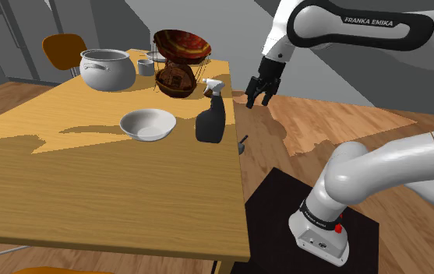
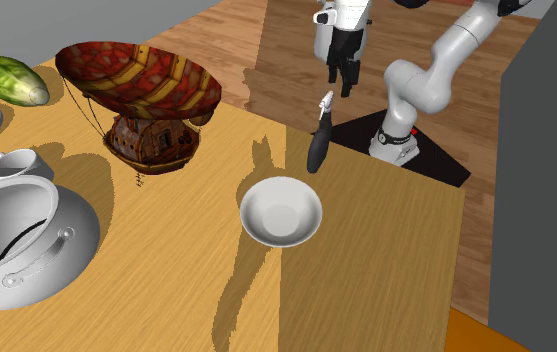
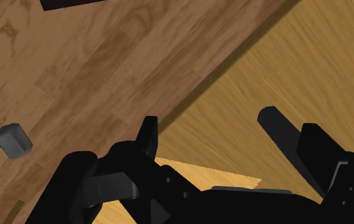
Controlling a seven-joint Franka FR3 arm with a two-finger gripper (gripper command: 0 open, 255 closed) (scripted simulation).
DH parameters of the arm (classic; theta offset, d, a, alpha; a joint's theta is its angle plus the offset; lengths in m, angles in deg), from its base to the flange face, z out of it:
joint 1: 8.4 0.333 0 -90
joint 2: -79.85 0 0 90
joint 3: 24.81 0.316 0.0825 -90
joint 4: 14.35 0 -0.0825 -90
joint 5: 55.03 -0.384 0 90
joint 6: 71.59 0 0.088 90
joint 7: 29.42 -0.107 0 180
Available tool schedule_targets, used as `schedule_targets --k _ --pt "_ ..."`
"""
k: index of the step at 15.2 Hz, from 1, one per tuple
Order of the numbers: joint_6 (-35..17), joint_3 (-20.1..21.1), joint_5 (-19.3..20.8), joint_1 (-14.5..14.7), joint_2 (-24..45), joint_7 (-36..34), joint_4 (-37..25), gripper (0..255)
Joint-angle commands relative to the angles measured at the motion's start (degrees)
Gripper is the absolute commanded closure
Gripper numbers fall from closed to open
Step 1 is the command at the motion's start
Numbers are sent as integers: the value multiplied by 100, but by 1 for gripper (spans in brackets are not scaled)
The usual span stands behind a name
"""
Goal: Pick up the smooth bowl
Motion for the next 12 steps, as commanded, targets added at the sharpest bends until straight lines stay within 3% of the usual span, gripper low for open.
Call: schedule_targets --k 1,12 --pt "0 0 0 0 0 0 0 0" --pt "-1187 -13 -1271 469 2207 -207 -908 0"
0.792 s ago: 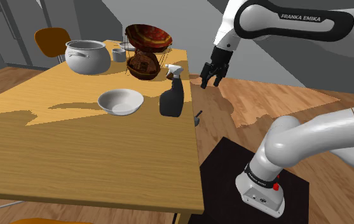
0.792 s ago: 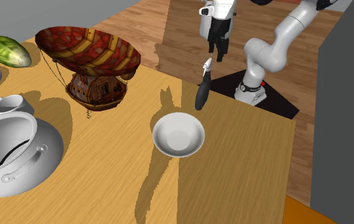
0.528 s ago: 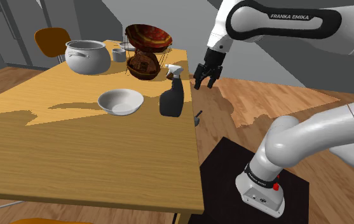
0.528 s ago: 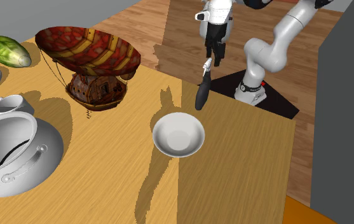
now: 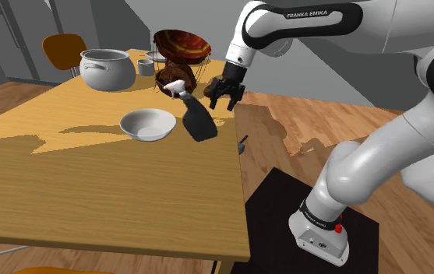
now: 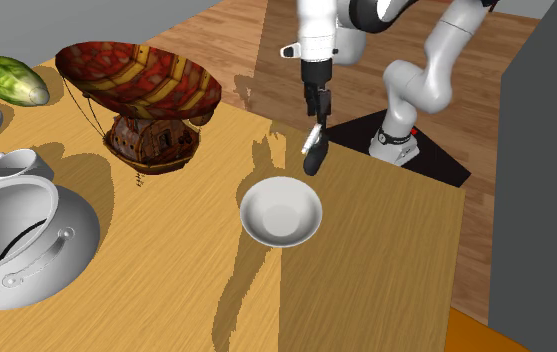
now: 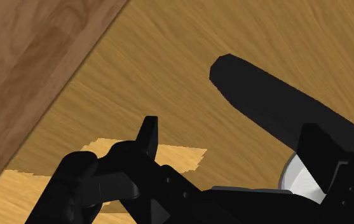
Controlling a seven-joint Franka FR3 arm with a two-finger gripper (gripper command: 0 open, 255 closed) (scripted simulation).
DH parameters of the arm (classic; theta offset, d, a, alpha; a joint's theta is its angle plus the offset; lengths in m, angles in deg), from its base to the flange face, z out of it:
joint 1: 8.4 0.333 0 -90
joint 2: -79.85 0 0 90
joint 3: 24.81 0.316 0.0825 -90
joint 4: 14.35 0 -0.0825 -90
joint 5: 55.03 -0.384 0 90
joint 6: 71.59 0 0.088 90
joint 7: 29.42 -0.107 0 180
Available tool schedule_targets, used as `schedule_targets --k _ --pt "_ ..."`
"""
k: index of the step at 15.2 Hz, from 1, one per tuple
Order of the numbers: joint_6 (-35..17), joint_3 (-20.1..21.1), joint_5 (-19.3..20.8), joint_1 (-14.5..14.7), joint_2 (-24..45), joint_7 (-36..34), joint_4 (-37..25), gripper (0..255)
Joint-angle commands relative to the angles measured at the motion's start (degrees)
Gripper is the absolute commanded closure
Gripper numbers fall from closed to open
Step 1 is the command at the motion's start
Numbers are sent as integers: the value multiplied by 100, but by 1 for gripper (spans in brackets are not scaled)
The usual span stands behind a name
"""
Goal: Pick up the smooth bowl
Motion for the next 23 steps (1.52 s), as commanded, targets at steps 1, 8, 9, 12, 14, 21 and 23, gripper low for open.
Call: schedule_targets --k 1,8,9,12,14,21,23 --pt "-226 9 -262 94 435 -3 -164 0" --pt "-543 5 -1159 309 1890 60 -1229 0" --pt "-561 12 -1287 326 2100 69 -1410 0" --pt "-580 45 -1661 360 2732 80 -1995 0" --pt "-573 69 -1811 362 3001 76 -2261 0" --pt "-1012 98 -1960 375 3172 366 -1923 0" --pt "-1012 98 -1960 375 3172 366 -1923 0"
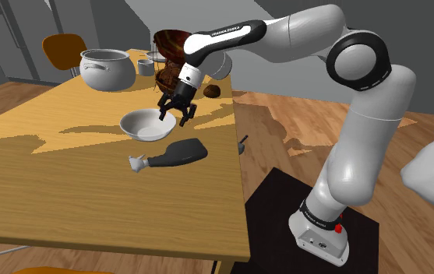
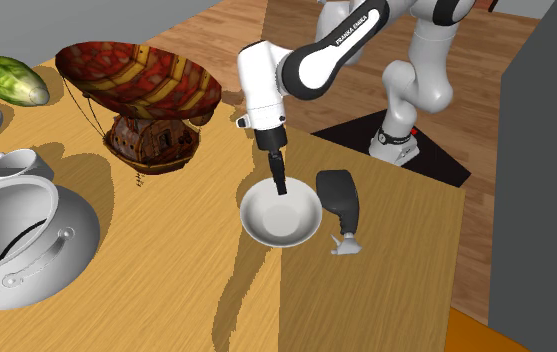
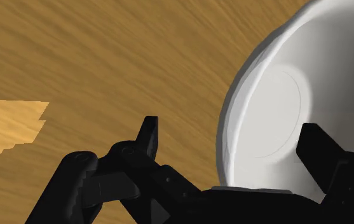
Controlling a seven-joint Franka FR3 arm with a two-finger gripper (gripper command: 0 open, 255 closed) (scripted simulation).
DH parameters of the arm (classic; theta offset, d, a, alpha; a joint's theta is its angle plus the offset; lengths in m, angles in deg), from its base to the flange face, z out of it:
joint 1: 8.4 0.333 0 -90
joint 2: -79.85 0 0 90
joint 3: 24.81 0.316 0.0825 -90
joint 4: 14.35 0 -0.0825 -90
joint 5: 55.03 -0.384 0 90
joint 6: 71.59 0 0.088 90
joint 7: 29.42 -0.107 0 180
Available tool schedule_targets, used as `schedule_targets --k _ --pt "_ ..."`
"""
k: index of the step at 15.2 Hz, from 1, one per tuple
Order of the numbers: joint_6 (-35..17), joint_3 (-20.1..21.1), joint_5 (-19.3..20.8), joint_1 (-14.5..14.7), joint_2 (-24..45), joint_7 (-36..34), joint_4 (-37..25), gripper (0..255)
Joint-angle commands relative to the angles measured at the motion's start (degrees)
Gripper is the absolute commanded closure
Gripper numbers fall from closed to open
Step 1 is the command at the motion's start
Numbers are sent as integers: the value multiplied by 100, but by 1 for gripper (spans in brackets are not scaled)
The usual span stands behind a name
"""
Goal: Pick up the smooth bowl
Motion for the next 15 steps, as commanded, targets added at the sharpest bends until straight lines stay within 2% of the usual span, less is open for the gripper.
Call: schedule_targets --k 1,10,15 --pt "-18 1 -6 1 -1 11 17 255" --pt "-20 2 -7 2 5 11 13 255" --pt "268 -17 95 -7 -115 -183 -202 255"
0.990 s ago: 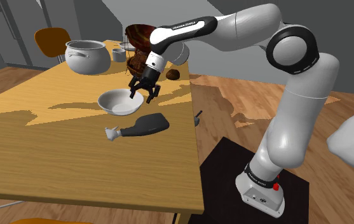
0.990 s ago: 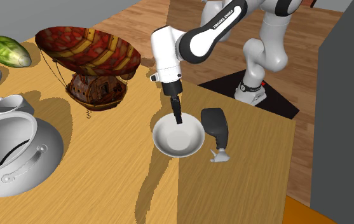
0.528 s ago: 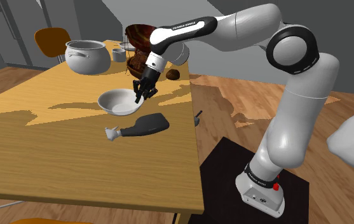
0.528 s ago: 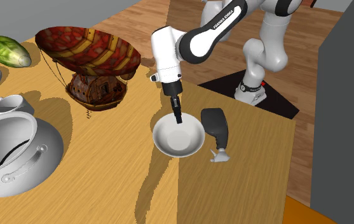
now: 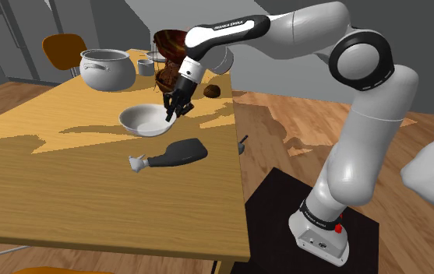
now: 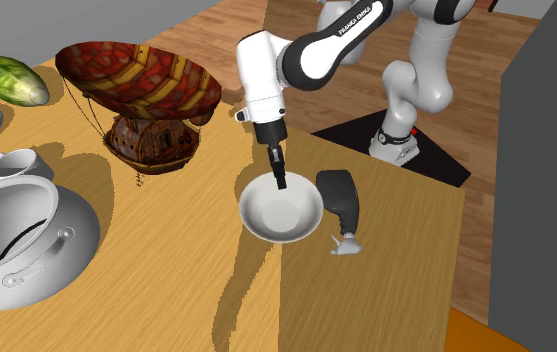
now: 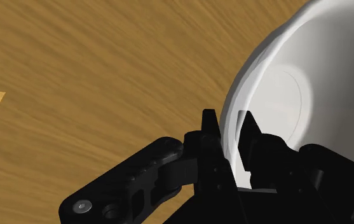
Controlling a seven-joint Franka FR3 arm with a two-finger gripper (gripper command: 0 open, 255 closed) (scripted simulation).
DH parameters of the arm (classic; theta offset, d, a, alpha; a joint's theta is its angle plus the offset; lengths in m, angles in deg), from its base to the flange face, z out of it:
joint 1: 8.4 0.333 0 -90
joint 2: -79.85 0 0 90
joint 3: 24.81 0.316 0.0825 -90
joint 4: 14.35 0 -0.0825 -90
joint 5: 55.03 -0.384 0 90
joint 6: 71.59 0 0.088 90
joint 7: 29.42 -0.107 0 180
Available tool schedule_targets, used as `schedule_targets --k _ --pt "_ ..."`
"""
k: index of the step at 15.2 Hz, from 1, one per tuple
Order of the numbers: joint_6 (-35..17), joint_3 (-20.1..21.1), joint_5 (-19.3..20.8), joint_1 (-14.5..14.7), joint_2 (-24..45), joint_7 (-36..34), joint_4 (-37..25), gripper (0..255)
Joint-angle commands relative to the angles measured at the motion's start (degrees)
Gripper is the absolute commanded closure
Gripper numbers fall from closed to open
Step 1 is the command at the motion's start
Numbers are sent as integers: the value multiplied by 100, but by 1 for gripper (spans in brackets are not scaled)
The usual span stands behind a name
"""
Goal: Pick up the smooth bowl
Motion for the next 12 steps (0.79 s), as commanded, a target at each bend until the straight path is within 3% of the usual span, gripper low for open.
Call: schedule_targets --k 1,12 --pt "105 -1 36 3 -44 -83 -87 255" --pt "656 -29 183 -19 -184 -420 -579 255"
